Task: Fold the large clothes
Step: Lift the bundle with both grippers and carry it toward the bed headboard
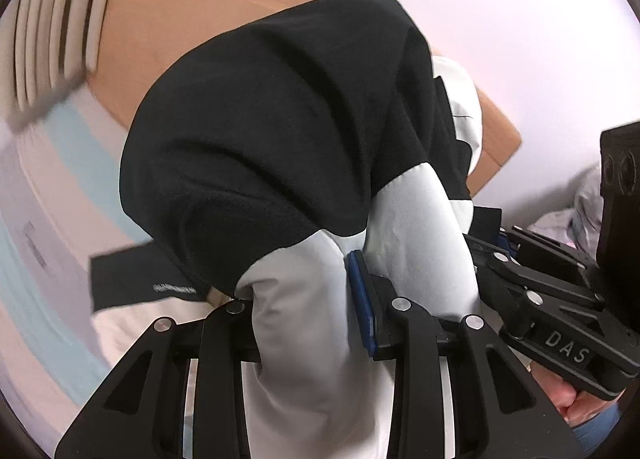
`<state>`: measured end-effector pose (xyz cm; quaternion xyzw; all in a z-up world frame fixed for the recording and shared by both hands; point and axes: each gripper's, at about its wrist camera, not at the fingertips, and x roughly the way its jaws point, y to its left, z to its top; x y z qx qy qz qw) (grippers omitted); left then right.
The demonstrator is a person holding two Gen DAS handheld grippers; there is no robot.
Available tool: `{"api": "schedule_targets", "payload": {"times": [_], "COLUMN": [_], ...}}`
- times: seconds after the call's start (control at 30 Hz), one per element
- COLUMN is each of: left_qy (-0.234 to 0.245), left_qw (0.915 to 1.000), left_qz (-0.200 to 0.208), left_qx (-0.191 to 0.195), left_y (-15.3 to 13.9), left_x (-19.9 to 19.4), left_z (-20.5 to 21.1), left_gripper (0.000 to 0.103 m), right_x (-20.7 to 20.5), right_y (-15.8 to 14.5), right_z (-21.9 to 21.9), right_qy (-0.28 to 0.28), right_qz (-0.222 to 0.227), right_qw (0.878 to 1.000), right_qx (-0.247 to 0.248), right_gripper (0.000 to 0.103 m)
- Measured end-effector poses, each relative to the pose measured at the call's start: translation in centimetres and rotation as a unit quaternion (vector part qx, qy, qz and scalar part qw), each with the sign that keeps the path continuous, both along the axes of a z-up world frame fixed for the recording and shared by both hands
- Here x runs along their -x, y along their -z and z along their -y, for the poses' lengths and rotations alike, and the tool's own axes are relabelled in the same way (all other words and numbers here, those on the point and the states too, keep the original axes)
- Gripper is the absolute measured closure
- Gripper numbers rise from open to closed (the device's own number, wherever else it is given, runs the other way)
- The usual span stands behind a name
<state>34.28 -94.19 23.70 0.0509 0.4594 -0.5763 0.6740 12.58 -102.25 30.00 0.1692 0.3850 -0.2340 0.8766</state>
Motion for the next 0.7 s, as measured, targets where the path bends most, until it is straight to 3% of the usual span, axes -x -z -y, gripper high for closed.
{"api": "schedule_targets", "payload": {"times": [0.13,0.27,0.5,0.7], "left_qy": [-0.016,-0.039,-0.077,-0.109], "left_qw": [0.9989,0.9951,0.9808,0.9737], "left_qz": [-0.022,-0.006,0.059,0.061], "left_qx": [-0.037,-0.091,-0.169,-0.191], "left_y": [6.9,12.9,19.6,23.2], "left_x": [-2.5,-5.4,-9.4,-11.5], "left_z": [0.1,-0.3,-1.7,-3.4], "left_gripper": [0.072,0.072,0.072,0.069], "right_x": [-3.2,-7.1,-11.6,-14.2], "right_y": [5.6,12.5,21.6,27.2], "right_z": [1.9,2.4,2.8,2.6], "right_qy": [-0.007,-0.020,-0.035,-0.031], "right_qz": [-0.014,-0.028,-0.066,-0.101], "right_qw": [0.999,0.996,0.990,0.986], "right_qx": [-0.037,-0.080,-0.117,-0.128], "right_gripper": [0.081,0.081,0.082,0.082]}}
